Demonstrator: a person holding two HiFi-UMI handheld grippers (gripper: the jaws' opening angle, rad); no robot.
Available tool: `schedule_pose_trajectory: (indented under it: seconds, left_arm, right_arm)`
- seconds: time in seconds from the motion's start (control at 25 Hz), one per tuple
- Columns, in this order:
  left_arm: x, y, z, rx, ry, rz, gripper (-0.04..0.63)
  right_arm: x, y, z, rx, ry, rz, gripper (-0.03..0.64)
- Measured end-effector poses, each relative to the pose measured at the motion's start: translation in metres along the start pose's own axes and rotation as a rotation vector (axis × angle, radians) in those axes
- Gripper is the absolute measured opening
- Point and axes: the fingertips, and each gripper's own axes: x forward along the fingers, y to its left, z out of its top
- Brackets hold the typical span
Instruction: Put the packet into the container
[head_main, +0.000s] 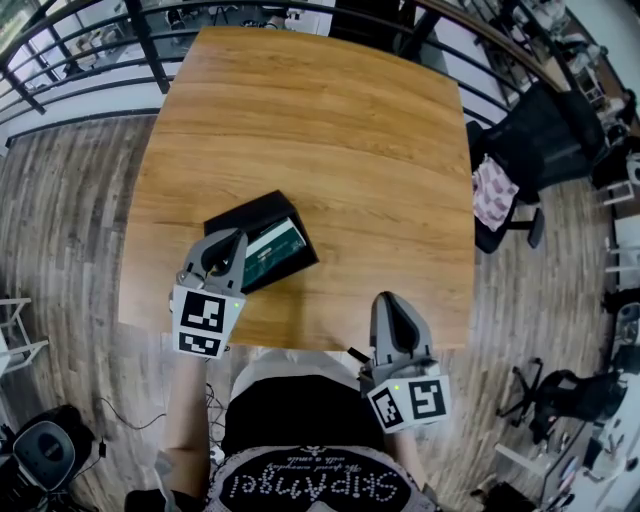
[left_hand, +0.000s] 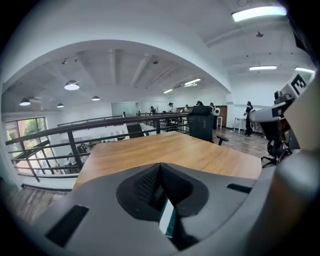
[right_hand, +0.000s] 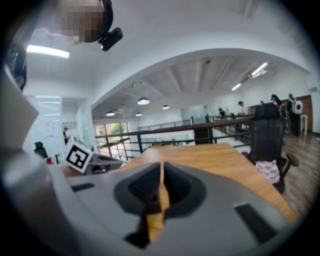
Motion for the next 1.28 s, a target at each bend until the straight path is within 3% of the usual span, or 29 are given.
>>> schedule_pose_trajectory:
  seconds: [0.36, 0.64, 0.8, 1.28]
  left_arm:
    - [-0.052, 0.016, 0.045, -0.125, -0.191, 0.063, 0.029]
    - [-0.12, 0.034, 0.087, -0.169, -0.36, 0.189, 0.028]
    - [-0.157, 0.038, 0.105, -0.156, -0.441, 0.266, 0.028]
    - [-0.211, 0.001, 0.081, -0.177, -0.482, 0.408, 0.028]
  right_arm:
    - [0.002, 0.008, 0.026, -0.036, -0.088, 0.011, 0.04]
    - [-0.003, 0.014, 0.056, -0.033, -0.173, 0.039, 0.04]
    - [-0.009, 0.019, 0.07, -0.04, -0.203, 0.065, 0.04]
    - [-0.044, 0.001, 0.06, -0.019, -0.191, 0.101, 0.04]
